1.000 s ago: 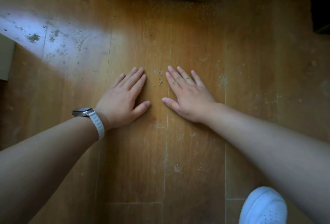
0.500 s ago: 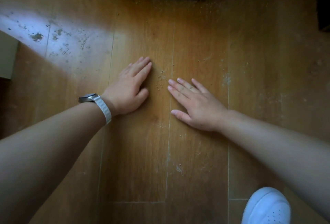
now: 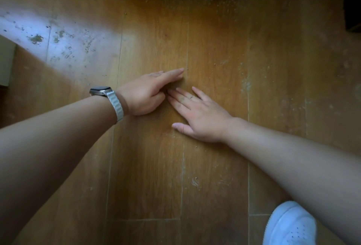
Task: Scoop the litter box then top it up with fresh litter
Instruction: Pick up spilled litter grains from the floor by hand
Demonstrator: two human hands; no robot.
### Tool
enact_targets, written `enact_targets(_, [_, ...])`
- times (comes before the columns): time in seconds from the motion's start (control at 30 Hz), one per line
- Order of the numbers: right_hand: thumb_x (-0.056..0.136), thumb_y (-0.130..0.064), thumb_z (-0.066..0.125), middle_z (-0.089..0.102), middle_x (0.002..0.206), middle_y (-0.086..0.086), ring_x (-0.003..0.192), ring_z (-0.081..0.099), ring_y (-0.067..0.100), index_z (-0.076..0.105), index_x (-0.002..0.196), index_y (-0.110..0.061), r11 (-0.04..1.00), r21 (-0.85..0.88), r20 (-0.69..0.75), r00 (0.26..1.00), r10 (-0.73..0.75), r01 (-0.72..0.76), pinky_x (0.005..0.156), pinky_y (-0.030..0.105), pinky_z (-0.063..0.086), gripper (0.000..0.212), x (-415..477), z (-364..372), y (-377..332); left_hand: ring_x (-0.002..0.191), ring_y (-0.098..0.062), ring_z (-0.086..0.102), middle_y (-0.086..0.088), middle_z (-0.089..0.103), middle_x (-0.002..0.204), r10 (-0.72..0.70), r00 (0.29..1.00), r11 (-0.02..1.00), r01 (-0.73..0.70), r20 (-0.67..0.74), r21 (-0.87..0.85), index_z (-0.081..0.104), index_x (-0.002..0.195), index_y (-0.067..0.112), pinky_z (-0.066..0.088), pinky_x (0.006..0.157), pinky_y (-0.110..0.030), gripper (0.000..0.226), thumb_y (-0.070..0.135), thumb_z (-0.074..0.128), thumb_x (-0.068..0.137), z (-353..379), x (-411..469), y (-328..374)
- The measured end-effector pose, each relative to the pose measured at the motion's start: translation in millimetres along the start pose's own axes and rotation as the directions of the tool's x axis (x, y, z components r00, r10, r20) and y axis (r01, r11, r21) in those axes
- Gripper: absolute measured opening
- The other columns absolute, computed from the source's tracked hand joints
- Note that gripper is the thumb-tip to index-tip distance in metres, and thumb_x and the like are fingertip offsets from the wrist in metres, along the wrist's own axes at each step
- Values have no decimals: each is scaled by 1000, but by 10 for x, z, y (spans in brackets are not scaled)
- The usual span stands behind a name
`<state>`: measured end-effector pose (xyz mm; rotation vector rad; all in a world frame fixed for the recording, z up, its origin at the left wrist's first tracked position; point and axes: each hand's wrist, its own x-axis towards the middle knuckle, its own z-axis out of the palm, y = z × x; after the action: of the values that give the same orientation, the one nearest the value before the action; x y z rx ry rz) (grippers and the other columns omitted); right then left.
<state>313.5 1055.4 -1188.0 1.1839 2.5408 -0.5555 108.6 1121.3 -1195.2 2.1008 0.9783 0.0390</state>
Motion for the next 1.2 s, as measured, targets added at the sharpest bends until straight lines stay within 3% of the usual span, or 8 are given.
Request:
enact_targets(0.27, [97, -59, 22, 2, 163, 5, 149, -5, 16, 5, 155, -13, 998, 14, -36, 998, 53, -53, 121, 42, -3, 76, -8, 70, -12, 142, -6, 30, 8, 41, 151, -23, 999, 993, 18, -43, -116, 15, 156, 19, 15, 114, -10, 85, 12, 40, 76, 89, -158, 37])
enact_targets(0.4, [98, -56, 28, 4, 163, 2, 149, 0, 15, 11, 155, -14, 996, 56, -78, 994, 76, -71, 121, 40, -1, 72, -148, 102, 4, 143, -9, 31, 4, 37, 155, -113, 979, 983, 86, -167, -161, 20, 155, 21, 21, 117, -24, 78, 20, 47, 82, 113, -245, 63])
enact_targets(0.57, [97, -58, 20, -1, 163, 0, 149, -4, 14, 9, 155, -15, 953, 102, -90, 951, 295, -286, 120, 37, -5, 73, -269, 131, 85, 145, -19, 27, -4, 35, 156, -116, 953, 980, 156, -279, 126, 36, 149, 11, 20, 118, -34, 64, 36, 47, 92, 168, -418, 11])
enact_targets(0.7, [98, -59, 21, -9, 162, -1, 149, -10, 13, 2, 155, -15, 943, 97, -61, 944, 324, -317, 121, 40, -5, 75, -242, 166, 27, 144, -27, 31, -11, 42, 151, -34, 971, 944, 109, -235, 313, 50, 140, 5, 26, 117, -49, 64, 44, 41, 90, 326, -510, -1])
enact_targets(0.77, [97, -60, 20, -8, 163, -2, 149, -9, 13, 2, 155, -15, 946, 95, -72, 946, 317, -310, 121, 41, -4, 75, -186, 148, -27, 145, -27, 30, -11, 40, 153, -20, 978, 923, 99, -210, 372, 49, 141, 5, 25, 117, -49, 66, 46, 42, 90, 401, -527, 7])
enact_targets(1.2, [98, -56, 22, -8, 163, -6, 149, -7, 12, 1, 155, -18, 943, 114, -87, 943, 322, -312, 121, 43, -2, 71, 116, 94, -115, 149, -23, 19, -7, 25, 160, -7, 988, 890, 77, -155, 449, 29, 152, 10, 17, 120, -45, 78, 54, 36, 89, 432, -305, 52])
